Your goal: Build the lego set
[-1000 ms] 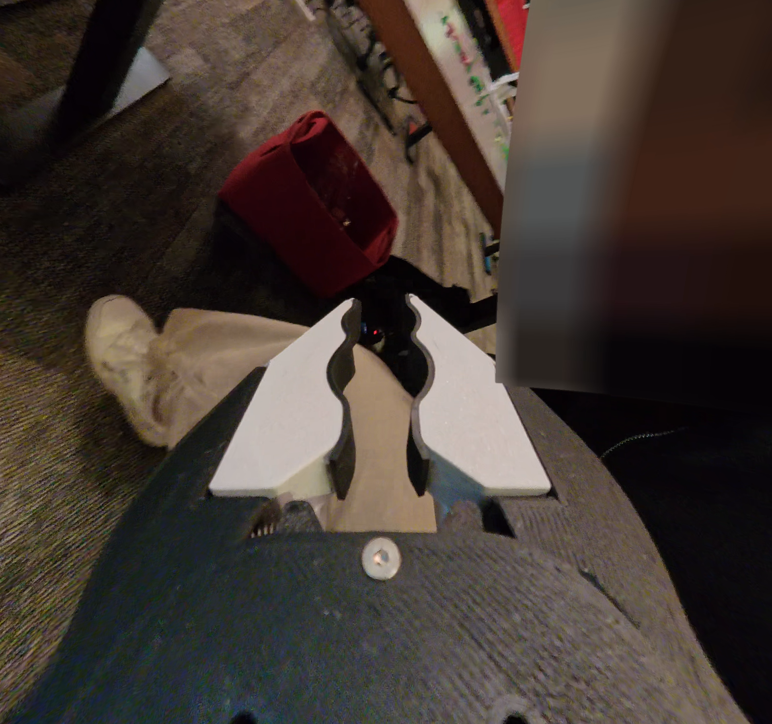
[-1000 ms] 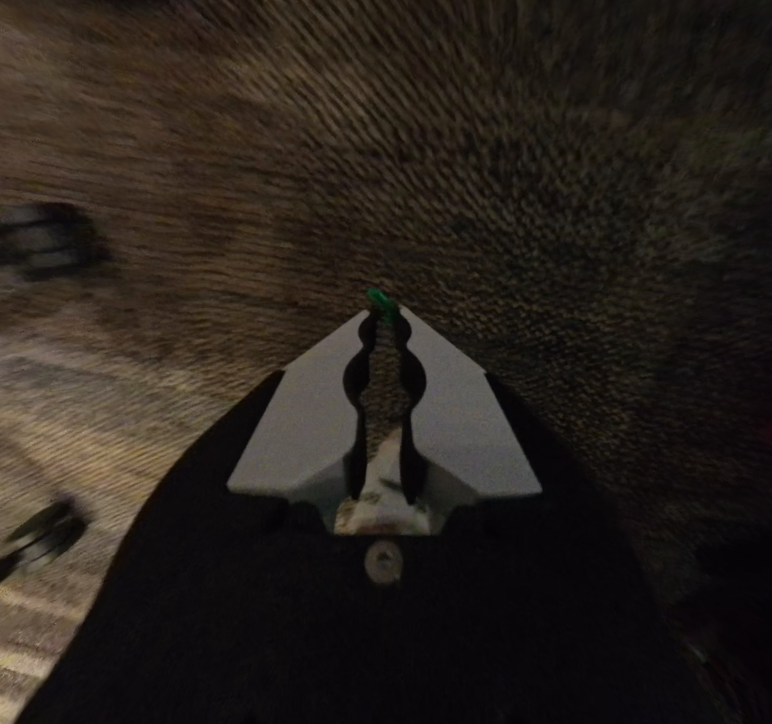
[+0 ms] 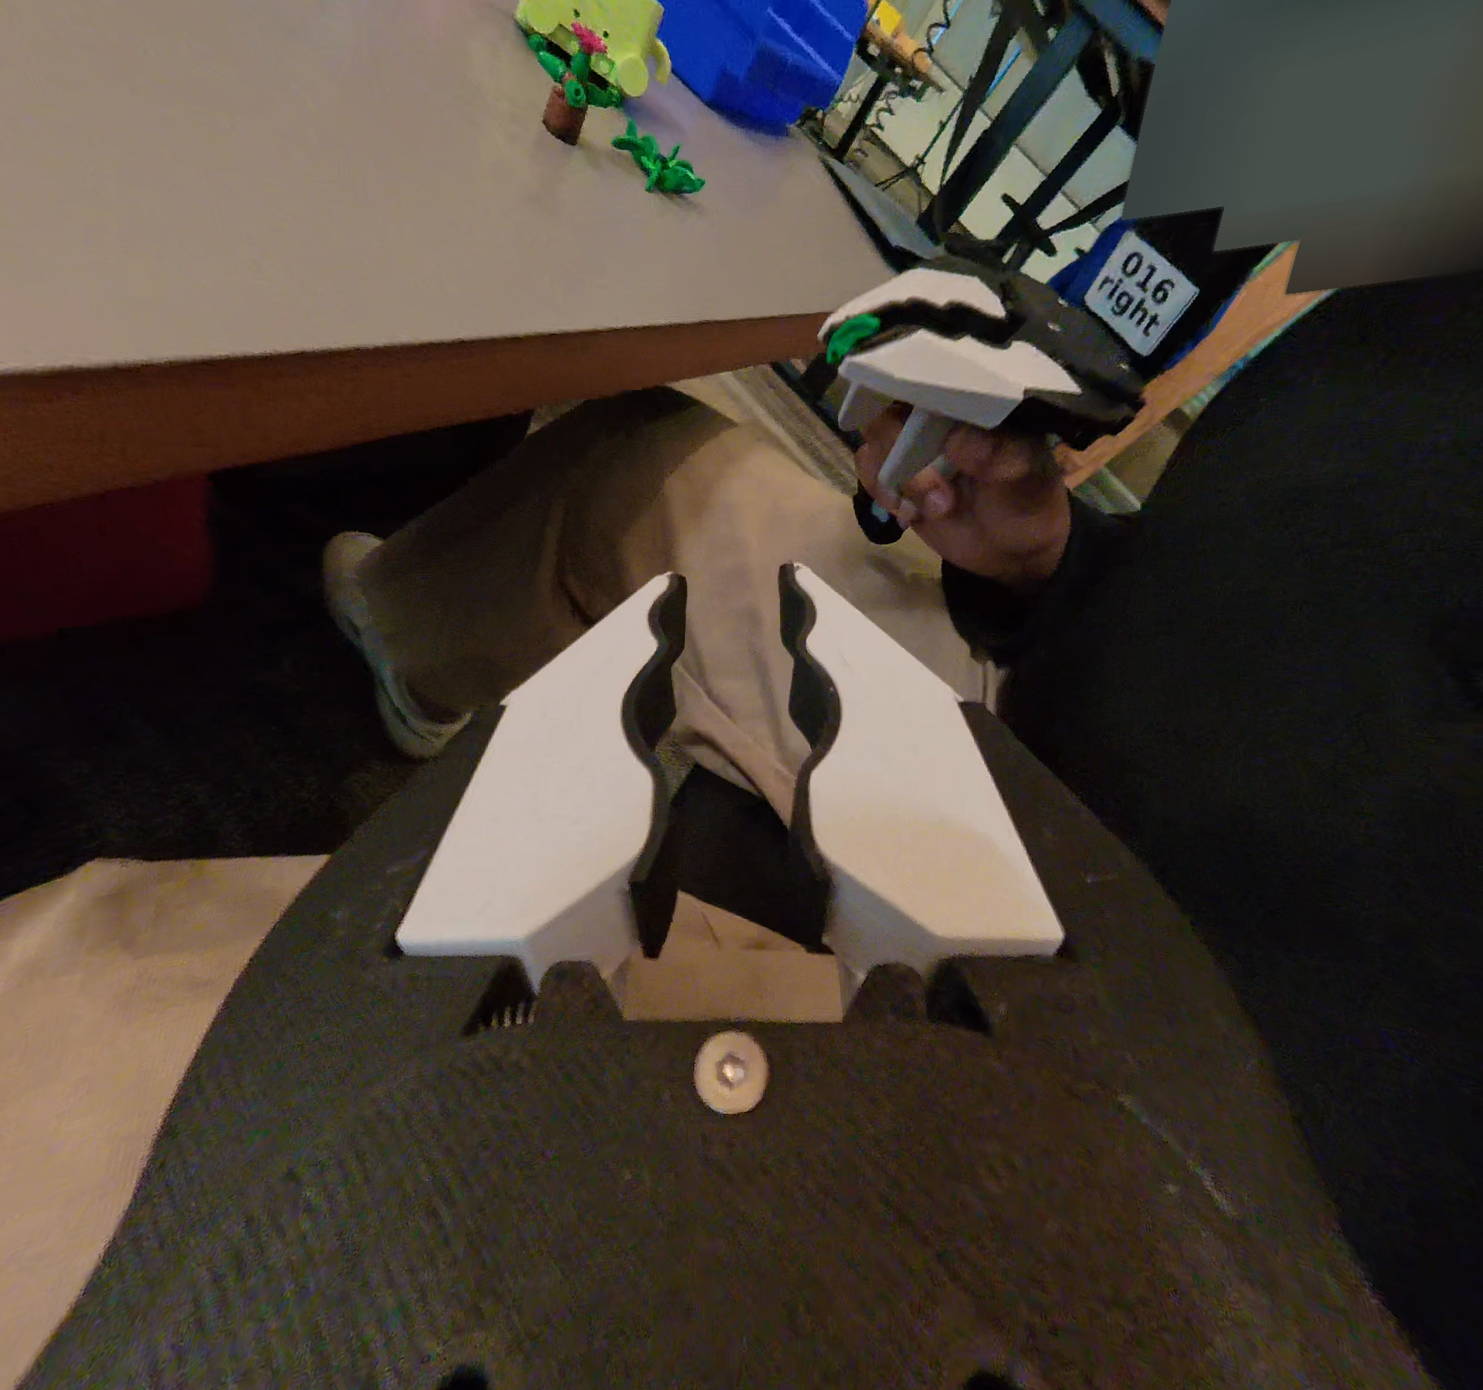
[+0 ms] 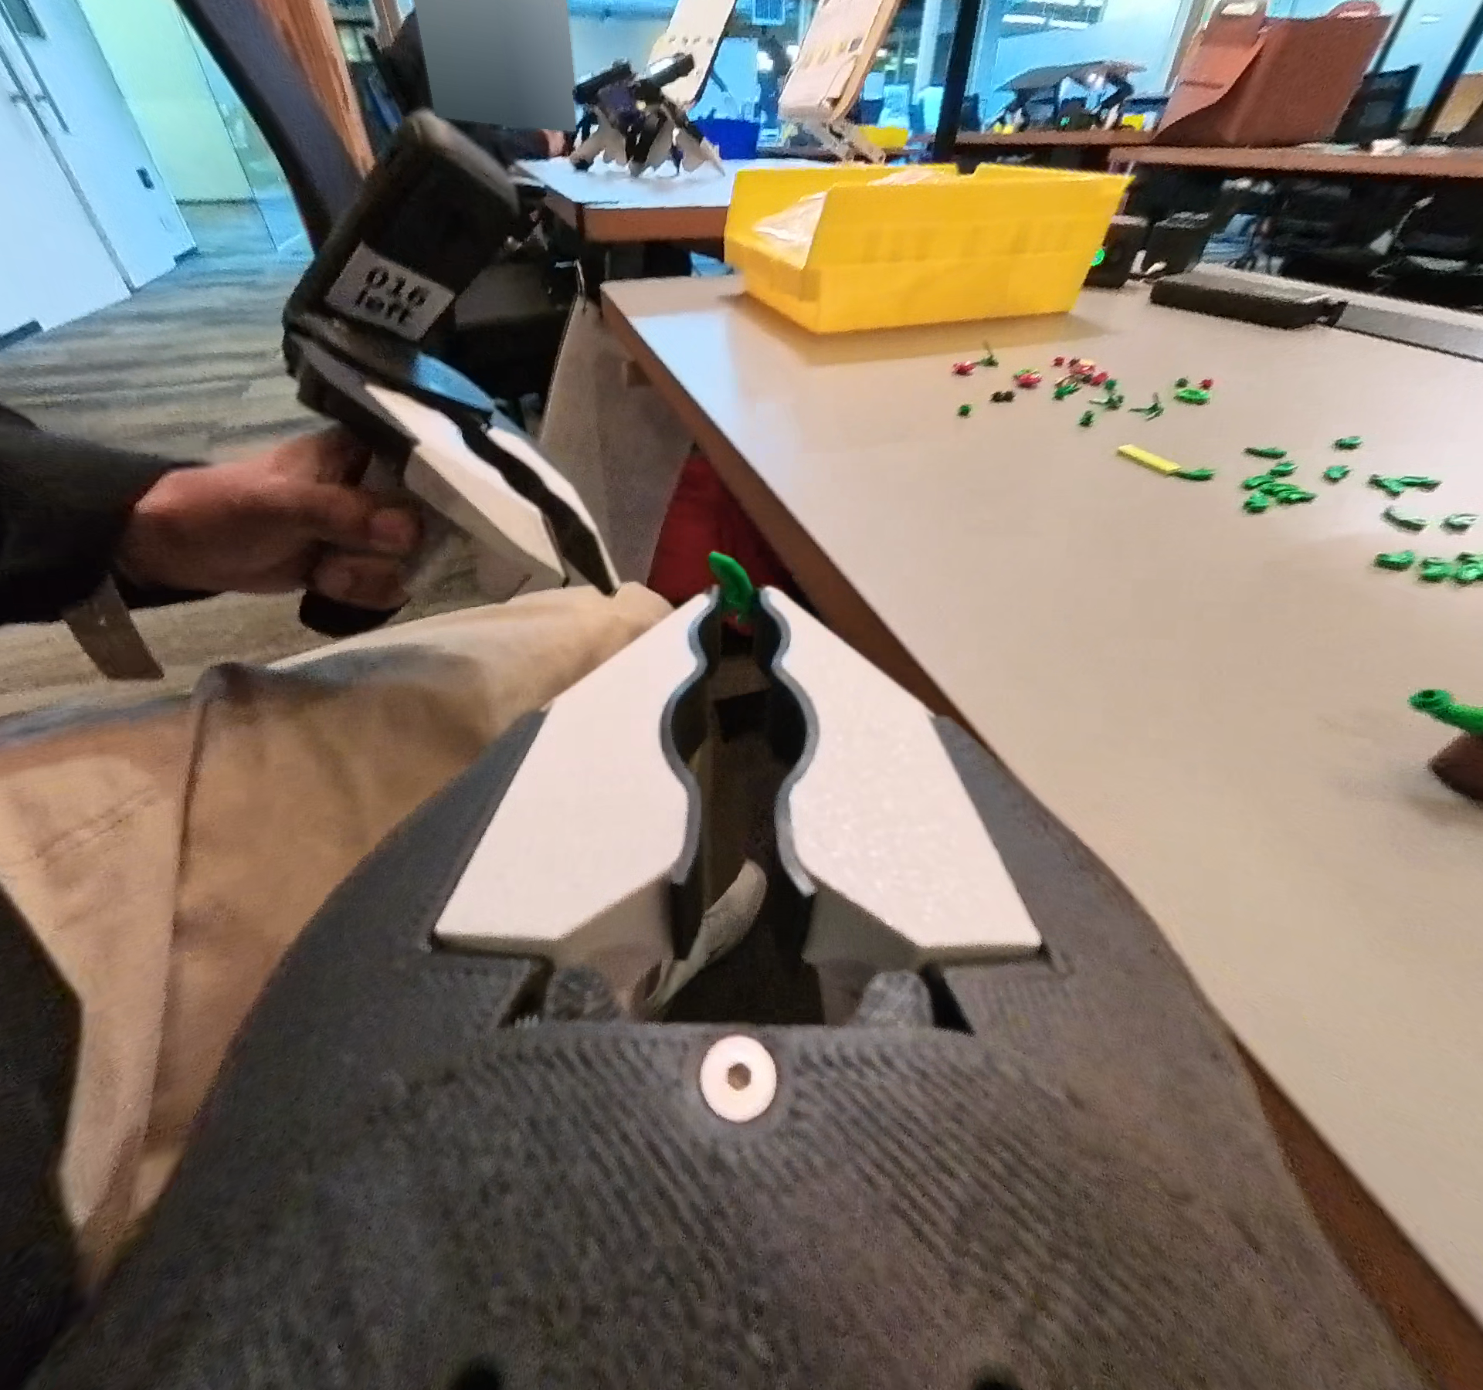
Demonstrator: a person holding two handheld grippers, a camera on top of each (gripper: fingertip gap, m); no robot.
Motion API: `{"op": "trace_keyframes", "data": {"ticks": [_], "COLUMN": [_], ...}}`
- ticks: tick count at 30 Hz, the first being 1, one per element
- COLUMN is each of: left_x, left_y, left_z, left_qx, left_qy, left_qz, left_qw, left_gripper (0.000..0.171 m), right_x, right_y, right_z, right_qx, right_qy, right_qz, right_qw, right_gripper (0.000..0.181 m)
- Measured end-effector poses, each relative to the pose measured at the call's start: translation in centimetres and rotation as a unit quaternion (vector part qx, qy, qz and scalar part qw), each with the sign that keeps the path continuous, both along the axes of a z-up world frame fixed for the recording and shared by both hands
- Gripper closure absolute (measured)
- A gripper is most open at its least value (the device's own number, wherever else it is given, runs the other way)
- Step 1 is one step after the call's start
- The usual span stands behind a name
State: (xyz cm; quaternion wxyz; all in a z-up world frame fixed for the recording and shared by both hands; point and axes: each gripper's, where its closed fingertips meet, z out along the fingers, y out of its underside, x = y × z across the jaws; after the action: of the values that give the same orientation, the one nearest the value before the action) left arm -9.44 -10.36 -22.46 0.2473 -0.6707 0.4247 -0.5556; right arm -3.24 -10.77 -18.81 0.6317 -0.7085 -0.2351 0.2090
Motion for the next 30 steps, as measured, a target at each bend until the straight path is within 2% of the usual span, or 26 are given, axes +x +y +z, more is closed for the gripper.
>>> {"op": "trace_keyframes", "data": {"ticks": [3, 8, 11, 17, 20, 23, 27, 30], "left_x": [1.0, 4.7, 7.1, 10.5, 11.2, 11.4, 11.3, 10.5], "left_y": [1.2, 2.9, 2.4, 0.9, 0.4, -0.1, 0.8, 1.6], "left_z": [0.7, 4.2, 5.6, 9.8, 10.1, 10.3, 9.1, 9.2], "left_qx": [0.025, 0.060, 0.106, 0.178, 0.225, 0.290, 0.332, 0.313], "left_qy": [-0.026, -0.092, -0.090, -0.127, -0.126, -0.118, -0.083, -0.099], "left_qz": [0.011, 0.008, -0.038, -0.070, -0.054, -0.031, 0.015, 0.036], "left_qw": [0.999, 0.994, 0.990, 0.973, 0.965, 0.949, 0.939, 0.944], "left_gripper": [0.147, 0.144, 0.140, 0.132, 0.132, 0.135, 0.141, 0.159], "right_x": [1.2, 3.4, 3.4, 3.5, 3.8, 4.7, 5.0, 4.8], "right_y": [1.3, 3.5, 3.7, 2.3, 1.6, 2.1, 2.4, 3.2], "right_z": [1.3, 3.6, 5.2, 9.4, 9.7, 8.2, 6.2, 5.3], "right_qx": [0.015, 0.039, 0.045, 0.059, 0.052, -0.017, -0.096, -0.140], "right_qy": [0.030, 0.046, 0.055, 0.108, 0.132, 0.188, 0.302, 0.374], "right_qz": [0.000, -0.014, -0.005, 0.020, 0.019, -0.022, -0.020, 0.004], "right_qw": [0.999, 0.998, 0.997, 0.992, 0.990, 0.982, 0.948, 0.917], "right_gripper": [0.175, 0.176, 0.175, 0.176, 0.176, 0.175, 0.176, 0.175]}}
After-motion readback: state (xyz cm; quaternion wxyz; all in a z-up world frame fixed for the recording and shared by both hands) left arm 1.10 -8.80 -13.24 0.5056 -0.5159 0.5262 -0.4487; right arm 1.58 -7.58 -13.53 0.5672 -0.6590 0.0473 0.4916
